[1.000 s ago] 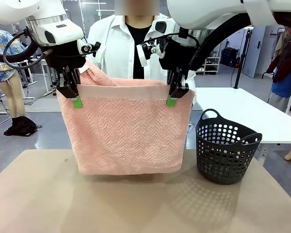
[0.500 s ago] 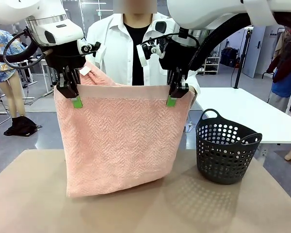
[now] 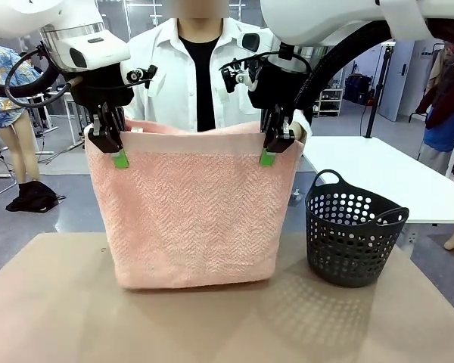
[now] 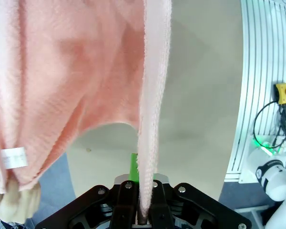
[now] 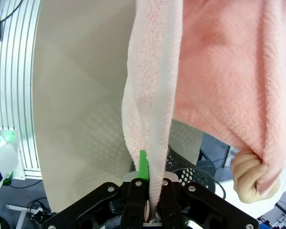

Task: Fold the towel.
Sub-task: Release the end of the 100 cm Hotel Towel you were holding and grab the top end of the folded side.

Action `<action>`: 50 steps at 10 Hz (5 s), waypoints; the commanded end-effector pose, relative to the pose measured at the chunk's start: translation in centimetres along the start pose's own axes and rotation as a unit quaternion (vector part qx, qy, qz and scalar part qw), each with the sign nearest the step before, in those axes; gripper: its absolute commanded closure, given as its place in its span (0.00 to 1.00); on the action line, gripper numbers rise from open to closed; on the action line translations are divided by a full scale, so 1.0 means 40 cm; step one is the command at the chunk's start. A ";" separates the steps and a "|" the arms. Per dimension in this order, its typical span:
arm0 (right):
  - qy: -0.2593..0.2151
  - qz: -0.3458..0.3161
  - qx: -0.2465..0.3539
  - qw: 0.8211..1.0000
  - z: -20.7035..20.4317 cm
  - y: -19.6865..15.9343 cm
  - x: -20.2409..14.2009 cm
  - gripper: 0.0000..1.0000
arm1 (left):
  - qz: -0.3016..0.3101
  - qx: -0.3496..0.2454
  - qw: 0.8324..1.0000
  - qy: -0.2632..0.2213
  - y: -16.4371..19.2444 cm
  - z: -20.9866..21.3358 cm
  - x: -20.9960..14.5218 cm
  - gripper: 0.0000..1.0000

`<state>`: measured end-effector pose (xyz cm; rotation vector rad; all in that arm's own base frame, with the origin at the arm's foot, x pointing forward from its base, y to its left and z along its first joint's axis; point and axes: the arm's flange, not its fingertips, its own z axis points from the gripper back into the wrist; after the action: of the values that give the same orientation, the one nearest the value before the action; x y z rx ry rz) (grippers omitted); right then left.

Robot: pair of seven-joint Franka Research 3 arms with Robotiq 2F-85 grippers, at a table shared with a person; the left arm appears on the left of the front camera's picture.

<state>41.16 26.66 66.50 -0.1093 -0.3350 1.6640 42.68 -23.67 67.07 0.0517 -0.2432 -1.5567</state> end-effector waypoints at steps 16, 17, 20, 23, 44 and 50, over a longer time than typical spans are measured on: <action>-0.005 0.005 0.000 1.000 0.006 -0.008 -0.005 0.08 | -0.005 0.002 1.000 -0.003 0.002 0.011 0.002 0.56; -0.003 0.004 -0.002 1.000 0.010 -0.006 -0.006 0.50 | -0.006 0.003 1.000 -0.003 0.001 0.014 0.002 0.00; -0.004 0.008 -0.026 1.000 0.048 0.003 -0.003 0.00 | -0.005 0.040 0.999 -0.016 -0.023 0.077 0.000 0.00; 0.004 0.041 -0.068 0.997 0.133 0.009 0.012 0.27 | -0.019 0.102 0.994 -0.025 -0.049 0.170 0.016 0.00; 0.025 -0.010 -0.011 1.000 0.022 -0.127 0.016 1.00 | -0.010 0.045 0.999 -0.021 0.073 0.051 0.019 1.00; 0.023 -0.001 -0.014 1.000 0.019 -0.127 0.012 1.00 | -0.006 0.054 0.998 -0.019 0.077 0.048 0.026 1.00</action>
<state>45.75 27.35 68.61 -0.1550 -0.3249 1.6404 45.31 -24.54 69.44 0.1056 -0.3524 -1.5520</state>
